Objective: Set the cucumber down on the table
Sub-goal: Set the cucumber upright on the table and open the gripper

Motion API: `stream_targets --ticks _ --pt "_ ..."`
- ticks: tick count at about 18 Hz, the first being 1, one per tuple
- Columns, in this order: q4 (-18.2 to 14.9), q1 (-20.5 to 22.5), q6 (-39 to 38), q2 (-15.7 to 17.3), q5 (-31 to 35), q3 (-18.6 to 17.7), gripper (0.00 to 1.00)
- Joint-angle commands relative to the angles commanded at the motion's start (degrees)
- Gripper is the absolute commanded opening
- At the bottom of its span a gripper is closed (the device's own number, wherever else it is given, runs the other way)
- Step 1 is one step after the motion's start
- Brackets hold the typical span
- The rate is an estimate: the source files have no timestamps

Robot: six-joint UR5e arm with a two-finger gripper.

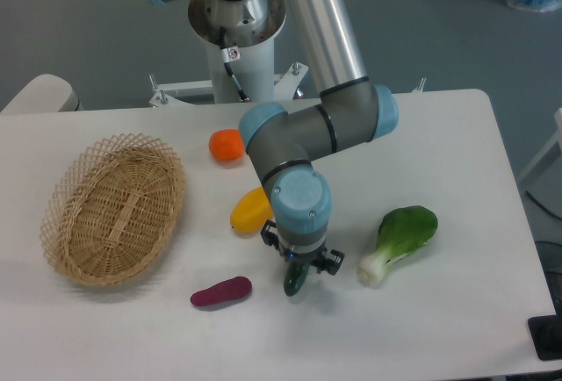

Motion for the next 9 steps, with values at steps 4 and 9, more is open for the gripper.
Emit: stream_targets --ticks 4,9 --pt "-1.5 2.6 5.6 -0.7 -0.7 3.9 1.0" --pt "-11.4 4.1 12.4 -6.8 -4.7 17.4 1.0"
